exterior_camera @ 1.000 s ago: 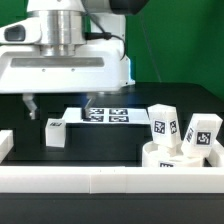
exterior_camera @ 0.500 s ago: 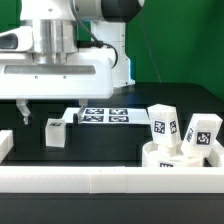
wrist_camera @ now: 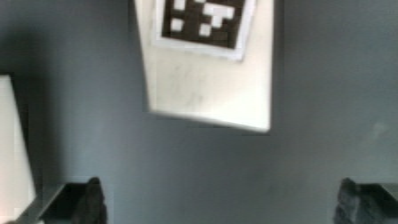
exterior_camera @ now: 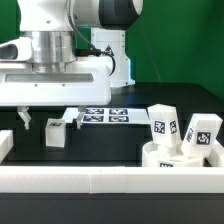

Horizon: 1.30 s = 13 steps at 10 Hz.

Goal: Assemble stool

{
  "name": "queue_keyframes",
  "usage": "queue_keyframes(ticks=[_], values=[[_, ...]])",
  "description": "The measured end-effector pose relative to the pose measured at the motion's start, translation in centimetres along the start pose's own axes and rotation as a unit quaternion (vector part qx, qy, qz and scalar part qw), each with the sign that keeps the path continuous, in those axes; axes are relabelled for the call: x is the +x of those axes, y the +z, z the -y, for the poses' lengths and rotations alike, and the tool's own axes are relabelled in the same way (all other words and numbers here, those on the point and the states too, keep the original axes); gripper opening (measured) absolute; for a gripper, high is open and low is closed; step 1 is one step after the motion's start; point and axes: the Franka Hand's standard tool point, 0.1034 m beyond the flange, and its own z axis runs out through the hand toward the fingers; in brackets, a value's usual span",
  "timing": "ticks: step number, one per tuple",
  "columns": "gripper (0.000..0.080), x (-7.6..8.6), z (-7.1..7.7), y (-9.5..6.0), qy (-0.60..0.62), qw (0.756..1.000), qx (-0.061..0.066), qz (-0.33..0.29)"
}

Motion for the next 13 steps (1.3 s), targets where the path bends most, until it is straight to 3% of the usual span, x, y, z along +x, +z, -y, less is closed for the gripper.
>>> queue_keyframes(ticks=[2, 4, 7, 8, 9, 11, 13], values=[[0.0649, 0.6, -0.3, -0.7, 0.011, 0.996, 0.015, 0.082], [0.0649, 0.1, 0.3, -1.6, 0.016, 0.986, 0.038, 0.163], [0.0649, -0.5, 1.0, -0.9, 0.009, 0.963, 0.056, 0.265], [0.0649, -0.3, 0.3, -0.6, 0.009, 0.954, 0.037, 0.297], [0.0649, 0.1, 0.0, -0.3, 0.019, 0.955, 0.027, 0.296], [0.0649, 0.0, -1.1, 0.3, 0.03, 0.961, 0.019, 0.275], [0.0649, -0.2, -0.9, 0.3, 0.028, 0.96, 0.02, 0.279]])
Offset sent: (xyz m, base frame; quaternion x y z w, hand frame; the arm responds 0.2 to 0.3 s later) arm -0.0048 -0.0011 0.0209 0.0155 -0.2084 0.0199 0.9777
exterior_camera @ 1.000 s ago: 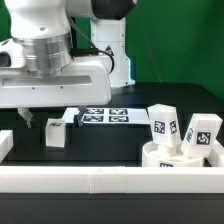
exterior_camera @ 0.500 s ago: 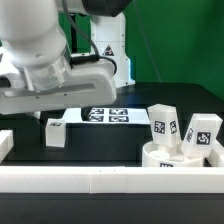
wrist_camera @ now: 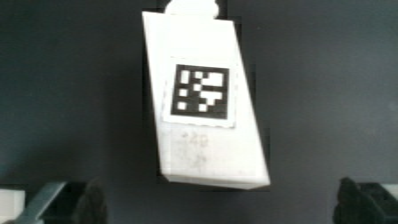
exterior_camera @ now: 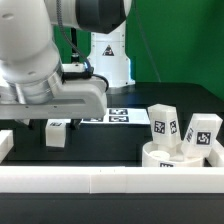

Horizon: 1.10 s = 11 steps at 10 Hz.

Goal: Assemble stool

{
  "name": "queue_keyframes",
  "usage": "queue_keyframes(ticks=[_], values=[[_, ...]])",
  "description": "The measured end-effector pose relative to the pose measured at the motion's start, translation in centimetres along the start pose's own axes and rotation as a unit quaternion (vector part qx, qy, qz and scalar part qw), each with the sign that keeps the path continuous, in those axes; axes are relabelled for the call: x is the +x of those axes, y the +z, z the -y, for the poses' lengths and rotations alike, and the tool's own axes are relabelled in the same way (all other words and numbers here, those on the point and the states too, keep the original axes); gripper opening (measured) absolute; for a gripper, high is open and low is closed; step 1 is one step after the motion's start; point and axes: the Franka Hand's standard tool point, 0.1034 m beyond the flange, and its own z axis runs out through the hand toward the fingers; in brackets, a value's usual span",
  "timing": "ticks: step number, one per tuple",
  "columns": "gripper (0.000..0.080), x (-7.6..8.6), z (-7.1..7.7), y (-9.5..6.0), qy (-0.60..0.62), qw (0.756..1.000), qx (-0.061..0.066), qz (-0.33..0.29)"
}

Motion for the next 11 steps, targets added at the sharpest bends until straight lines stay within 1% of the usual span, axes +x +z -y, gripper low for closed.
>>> queue_keyframes(ticks=[2, 4, 6, 7, 8, 9, 10, 11], values=[[0.0649, 0.1, 0.1, 0.4, 0.024, 1.0, -0.001, 0.004], [0.0649, -0.2, -0.1, 1.3, 0.053, 0.998, -0.002, 0.023], [0.0649, -0.5, 0.0, 1.6, 0.049, 0.998, 0.0, 0.039], [0.0649, -1.1, 0.0, 2.0, 0.05, 0.997, 0.003, 0.062], [0.0649, -1.5, 0.0, 2.5, 0.051, 0.993, 0.008, 0.105], [0.0649, -1.2, -0.1, 2.7, 0.051, 0.99, 0.009, 0.13], [0.0649, -1.7, -0.1, 3.0, 0.052, 0.984, 0.013, 0.172], [0.0649, -1.7, -0.1, 3.4, 0.052, 0.977, 0.015, 0.208]])
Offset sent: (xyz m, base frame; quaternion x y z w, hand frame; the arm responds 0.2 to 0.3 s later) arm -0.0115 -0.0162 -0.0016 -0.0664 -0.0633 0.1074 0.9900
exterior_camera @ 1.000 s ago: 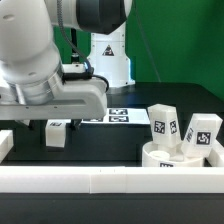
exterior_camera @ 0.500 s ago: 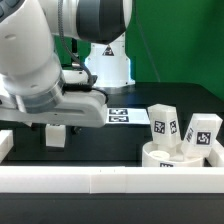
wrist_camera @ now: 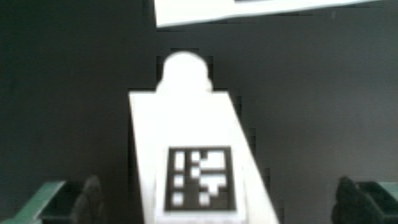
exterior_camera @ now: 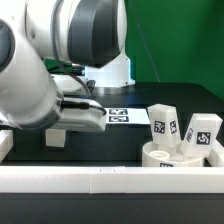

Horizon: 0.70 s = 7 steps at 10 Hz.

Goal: Assemble stool

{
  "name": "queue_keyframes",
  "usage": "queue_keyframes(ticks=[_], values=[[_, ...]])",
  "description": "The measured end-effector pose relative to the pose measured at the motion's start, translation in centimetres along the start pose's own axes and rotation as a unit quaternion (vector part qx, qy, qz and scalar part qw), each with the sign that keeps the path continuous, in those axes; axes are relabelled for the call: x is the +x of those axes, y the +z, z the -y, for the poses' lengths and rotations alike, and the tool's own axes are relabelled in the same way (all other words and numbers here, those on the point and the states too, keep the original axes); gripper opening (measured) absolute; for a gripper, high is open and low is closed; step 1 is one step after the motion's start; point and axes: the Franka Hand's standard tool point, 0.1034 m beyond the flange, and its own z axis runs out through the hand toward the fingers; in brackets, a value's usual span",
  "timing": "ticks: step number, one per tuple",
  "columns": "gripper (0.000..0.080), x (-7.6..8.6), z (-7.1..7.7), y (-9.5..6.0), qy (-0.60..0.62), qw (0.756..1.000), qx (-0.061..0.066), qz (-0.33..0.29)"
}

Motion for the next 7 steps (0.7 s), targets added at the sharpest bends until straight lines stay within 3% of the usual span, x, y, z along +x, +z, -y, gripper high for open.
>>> queue_keyframes(ticks=[2, 3, 4, 5, 6, 7], values=[[0.0649, 1.03, 0.03, -0.54, -0.002, 1.0, -0.004, -0.01], [0.0563, 1.04, 0.06, -0.64, -0.002, 1.0, -0.004, -0.012], [0.0426, 1.09, 0.11, -0.56, -0.003, 1.0, -0.004, -0.012], [0.0426, 1.16, 0.24, -0.64, -0.003, 1.0, -0.006, -0.014], [0.0325, 1.2, 0.4, -0.69, -0.004, 1.0, -0.007, -0.016], [0.0325, 1.2, 0.41, -0.69, -0.006, 1.0, -0.007, -0.016]])
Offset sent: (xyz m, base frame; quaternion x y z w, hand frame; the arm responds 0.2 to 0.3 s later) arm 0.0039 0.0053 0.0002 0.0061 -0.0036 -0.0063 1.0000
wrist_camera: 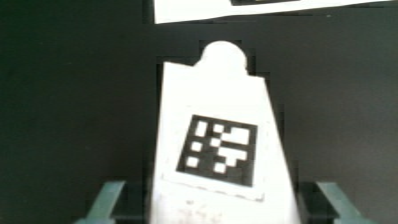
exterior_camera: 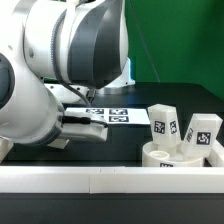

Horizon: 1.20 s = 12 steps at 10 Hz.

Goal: Assemble stool

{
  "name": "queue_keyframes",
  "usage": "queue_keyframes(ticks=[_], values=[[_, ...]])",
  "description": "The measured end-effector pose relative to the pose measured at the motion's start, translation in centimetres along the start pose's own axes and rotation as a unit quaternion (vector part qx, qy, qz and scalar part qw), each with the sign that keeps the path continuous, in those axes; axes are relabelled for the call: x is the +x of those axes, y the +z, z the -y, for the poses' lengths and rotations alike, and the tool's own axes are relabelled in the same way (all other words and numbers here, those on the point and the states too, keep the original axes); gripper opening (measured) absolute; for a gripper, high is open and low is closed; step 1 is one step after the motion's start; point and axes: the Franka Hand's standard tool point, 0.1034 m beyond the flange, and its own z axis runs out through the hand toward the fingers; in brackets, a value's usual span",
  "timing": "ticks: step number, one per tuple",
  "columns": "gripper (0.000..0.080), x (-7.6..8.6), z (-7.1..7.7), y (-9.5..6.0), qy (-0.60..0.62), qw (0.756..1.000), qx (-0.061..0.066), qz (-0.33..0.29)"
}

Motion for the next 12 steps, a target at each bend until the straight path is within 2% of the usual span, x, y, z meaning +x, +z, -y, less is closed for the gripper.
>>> queue_keyframes(ticks=[2, 3, 6, 7, 11, 12], values=[[0.0325, -0.1, 0.1, -0.2, -0.006, 1.0, 0.0, -0.001], [0.0325, -0.4, 0.5, -0.7, -0.009, 1.0, -0.001, -0.005], [0.0325, -3.4, 3.8, -4.3, -0.024, 1.0, -0.007, -0.019], [0.0325, -3.9, 4.2, -5.2, -0.029, 0.999, -0.009, -0.027], [0.0325, -2.9, 4.3, -5.5, -0.016, 0.998, -0.009, -0.059], [0.0325, -3.0, 5.4, -5.4, 0.01, 0.997, -0.005, -0.078]])
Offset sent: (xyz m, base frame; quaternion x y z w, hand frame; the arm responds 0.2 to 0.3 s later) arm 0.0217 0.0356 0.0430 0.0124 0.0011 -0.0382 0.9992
